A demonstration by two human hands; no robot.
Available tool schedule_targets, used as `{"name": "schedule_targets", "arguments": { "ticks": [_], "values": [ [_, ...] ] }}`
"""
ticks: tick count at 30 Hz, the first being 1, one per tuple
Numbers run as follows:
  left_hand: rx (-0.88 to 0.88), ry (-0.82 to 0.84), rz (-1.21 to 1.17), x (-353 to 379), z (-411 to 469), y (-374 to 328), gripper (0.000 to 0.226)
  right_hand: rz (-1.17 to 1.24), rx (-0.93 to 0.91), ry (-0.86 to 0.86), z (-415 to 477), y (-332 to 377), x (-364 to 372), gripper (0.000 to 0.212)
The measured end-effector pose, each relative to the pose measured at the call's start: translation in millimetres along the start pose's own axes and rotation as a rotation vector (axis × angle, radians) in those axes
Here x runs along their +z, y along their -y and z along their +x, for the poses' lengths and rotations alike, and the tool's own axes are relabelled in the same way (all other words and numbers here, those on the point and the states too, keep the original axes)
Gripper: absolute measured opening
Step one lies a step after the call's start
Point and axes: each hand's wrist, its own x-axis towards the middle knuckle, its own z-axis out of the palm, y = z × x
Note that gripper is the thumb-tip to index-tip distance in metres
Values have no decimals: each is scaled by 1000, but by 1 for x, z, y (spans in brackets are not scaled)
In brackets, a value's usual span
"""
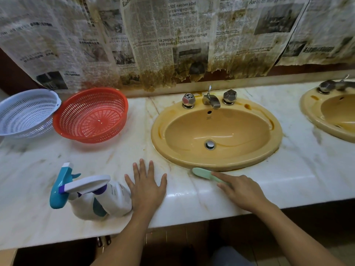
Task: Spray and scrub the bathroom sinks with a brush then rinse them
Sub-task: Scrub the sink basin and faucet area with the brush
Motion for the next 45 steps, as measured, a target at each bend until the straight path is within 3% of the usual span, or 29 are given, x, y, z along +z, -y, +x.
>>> {"name": "schedule_targets", "arguments": {
  "ticks": [4,6,11,16,22,27,34,45],
  "values": [
    [3,1,20,0,0,0,81,64,38,34,-8,-14,-7,39],
    [4,-13,14,1,-1,0,83,227,23,38,-6,2,-13,38],
    [3,-16,15,2,1,0,84,619,47,-160,27,76,-23,35],
    [0,-48,-5,2,0,0,82,803,166,-27,61,145,-16,28],
    [-5,-33,4,3,3,1,81,911,274,-76,25,92,-8,24],
    [-4,-28,7,4,3,-2,78,887,368,-163,-17,47,-9,33],
    [6,-27,4,0,0,-1,74,712,226,-102,16,106,13,38],
    [19,-34,11,1,-1,-1,73,713,443,-245,-35,34,-5,40]
  ]
}}
